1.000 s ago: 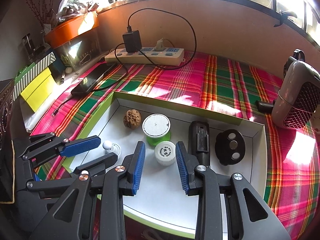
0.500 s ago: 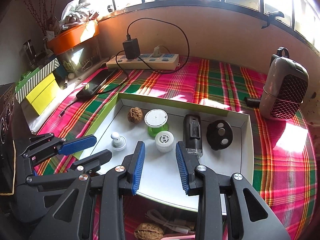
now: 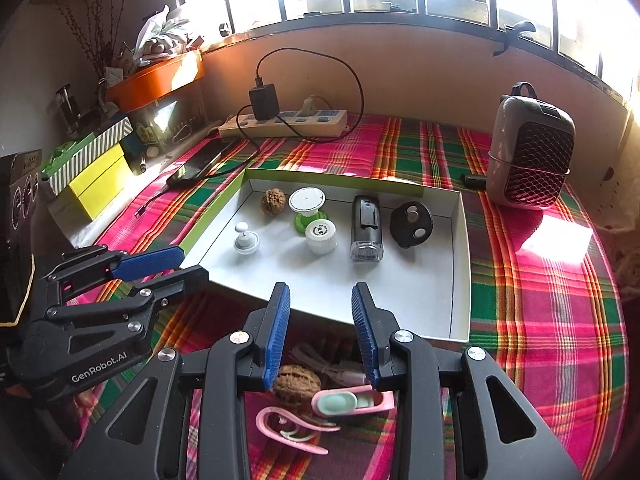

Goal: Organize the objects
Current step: 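Move both grippers back out of the box toward the walnut and pink clips, then grasp the pink curved clip with the right gripper while the left approaches the walnut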

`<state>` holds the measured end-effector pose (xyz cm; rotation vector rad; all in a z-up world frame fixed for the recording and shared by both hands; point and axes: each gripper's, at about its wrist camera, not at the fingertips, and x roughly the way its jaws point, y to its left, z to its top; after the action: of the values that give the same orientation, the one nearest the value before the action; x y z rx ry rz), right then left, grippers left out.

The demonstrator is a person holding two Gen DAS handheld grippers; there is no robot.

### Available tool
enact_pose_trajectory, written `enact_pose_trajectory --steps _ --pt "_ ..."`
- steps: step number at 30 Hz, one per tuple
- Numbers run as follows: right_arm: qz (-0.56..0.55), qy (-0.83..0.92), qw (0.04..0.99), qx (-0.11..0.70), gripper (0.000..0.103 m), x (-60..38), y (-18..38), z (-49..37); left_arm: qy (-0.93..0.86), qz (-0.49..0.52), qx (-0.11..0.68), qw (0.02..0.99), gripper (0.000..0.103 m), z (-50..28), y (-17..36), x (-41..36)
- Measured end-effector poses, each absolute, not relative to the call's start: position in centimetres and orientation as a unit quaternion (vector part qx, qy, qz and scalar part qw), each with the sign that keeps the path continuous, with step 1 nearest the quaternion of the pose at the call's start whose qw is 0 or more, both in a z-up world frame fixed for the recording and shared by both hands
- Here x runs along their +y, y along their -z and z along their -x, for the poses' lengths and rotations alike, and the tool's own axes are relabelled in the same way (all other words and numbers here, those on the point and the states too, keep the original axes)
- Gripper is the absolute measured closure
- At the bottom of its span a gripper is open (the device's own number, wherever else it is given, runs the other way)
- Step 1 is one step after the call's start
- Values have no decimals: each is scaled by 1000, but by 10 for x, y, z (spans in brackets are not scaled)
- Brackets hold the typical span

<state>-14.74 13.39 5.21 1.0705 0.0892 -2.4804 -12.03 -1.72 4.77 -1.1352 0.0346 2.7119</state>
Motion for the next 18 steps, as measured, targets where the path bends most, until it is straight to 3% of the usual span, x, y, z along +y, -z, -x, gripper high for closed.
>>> enact_pose_trajectory --steps 18 --pt "-410 865 286 35 68 149 -19 101 -910 395 4 127 72 95 -37 -8"
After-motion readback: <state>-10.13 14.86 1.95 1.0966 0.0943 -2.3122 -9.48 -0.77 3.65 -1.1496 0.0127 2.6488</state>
